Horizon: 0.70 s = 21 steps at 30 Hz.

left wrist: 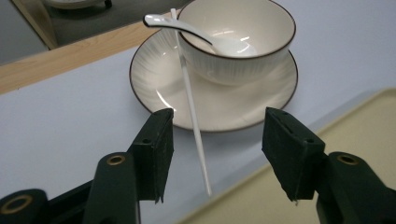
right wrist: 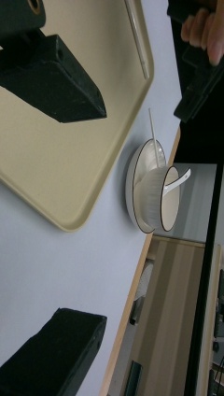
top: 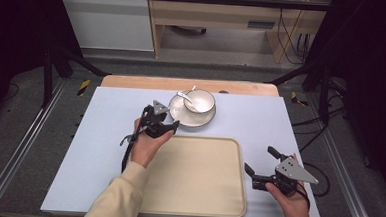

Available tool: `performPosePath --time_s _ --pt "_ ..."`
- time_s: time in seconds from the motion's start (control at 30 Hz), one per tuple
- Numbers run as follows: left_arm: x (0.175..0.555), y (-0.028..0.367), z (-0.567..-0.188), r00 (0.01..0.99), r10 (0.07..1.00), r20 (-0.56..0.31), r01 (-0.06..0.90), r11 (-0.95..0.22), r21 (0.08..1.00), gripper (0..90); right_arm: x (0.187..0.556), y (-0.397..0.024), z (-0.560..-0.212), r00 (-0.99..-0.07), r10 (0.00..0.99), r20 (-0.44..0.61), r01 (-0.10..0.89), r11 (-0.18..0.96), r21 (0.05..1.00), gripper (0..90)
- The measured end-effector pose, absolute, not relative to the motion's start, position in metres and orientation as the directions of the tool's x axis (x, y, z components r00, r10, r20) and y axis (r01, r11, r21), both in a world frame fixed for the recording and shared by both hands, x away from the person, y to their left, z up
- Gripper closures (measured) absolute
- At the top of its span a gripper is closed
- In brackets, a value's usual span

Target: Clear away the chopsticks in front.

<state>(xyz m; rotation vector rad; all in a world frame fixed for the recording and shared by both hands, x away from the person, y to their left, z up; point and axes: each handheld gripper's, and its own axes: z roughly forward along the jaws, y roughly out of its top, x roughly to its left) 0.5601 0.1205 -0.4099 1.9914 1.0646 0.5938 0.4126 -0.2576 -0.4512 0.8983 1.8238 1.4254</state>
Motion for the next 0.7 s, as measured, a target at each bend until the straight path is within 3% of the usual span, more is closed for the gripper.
performPosePath --time_s 0.27,0.7 --pt "0.599 0.108 -0.420 0.533 0.845 0.033 0.500 -0.347 0.793 51.7 0.413 -0.258 -0.451 -0.556 0.827 -0.078 0.126 0.176 0.976 3.1" --pt "0.614 0.102 -0.431 0.539 0.841 0.048 0.523 -0.379 0.764 60.7 0.413 -0.259 -0.452 -0.558 0.827 -0.075 0.132 0.177 0.975 3.2"
